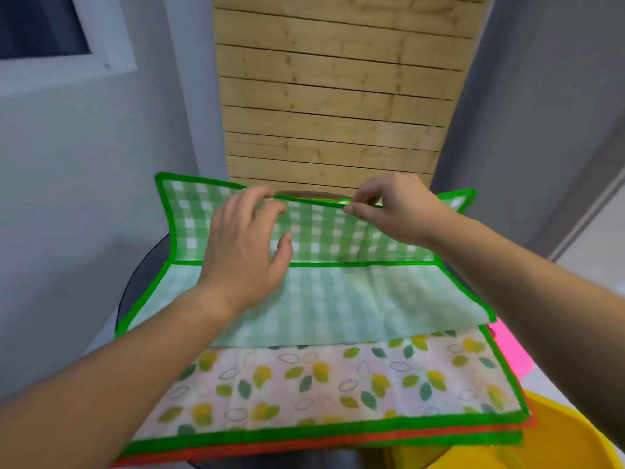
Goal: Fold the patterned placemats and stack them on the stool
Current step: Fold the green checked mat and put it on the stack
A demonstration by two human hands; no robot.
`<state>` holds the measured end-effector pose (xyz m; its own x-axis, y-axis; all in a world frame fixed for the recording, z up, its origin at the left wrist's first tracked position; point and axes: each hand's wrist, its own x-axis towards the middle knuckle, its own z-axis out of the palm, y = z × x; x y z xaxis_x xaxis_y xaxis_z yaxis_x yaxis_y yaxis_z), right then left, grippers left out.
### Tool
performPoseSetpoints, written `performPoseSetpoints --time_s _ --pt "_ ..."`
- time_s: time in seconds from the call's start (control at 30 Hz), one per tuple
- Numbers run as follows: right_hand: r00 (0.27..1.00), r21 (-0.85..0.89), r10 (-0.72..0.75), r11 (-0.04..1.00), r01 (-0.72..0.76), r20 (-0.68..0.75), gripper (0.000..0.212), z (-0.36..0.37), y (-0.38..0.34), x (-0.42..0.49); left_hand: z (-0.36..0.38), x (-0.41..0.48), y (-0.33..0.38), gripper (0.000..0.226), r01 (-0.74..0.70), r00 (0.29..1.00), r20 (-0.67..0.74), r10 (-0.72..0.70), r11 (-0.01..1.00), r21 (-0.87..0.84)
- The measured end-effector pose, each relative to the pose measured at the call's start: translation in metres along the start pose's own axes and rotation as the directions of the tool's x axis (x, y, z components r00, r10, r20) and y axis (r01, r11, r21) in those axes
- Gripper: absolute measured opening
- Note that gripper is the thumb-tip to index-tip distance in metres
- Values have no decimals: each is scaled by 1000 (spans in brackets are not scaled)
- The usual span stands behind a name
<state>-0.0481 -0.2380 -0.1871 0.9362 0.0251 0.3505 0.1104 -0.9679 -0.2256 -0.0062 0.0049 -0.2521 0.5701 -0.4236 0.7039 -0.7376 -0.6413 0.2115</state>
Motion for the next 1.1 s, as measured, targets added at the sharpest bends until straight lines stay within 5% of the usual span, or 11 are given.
performPoseSetpoints --time_s 0.17,0.33,0.47,0.63,0.83,1.1 --pt "999 120 -23 993 18 40 14 1 -15 -53 -29 -23 21 45 -85 994 76 81 996 40" --pt "995 226 35 973 -56 94 5 18 -19 -99 -34 -53 25 59 -145 933 343 111 987 73" --pt "983 302 97 943 -141 157 4 41 -18 -124 -28 -68 29 86 -119 804 594 32 987 107" --pt "967 273 125 944 -185 221 4 61 -11 -142 -11 -79 18 68 -125 625 781 -15 985 119" --pt "970 248 112 955 -164 214 4 72 -7 -148 -3 -81 10 64 -97 550 834 -41 989 113" --pt "979 282 87 949 -138 185 6 77 -5 -152 -6 -82 11 70 -37 547 835 -60 995 96"
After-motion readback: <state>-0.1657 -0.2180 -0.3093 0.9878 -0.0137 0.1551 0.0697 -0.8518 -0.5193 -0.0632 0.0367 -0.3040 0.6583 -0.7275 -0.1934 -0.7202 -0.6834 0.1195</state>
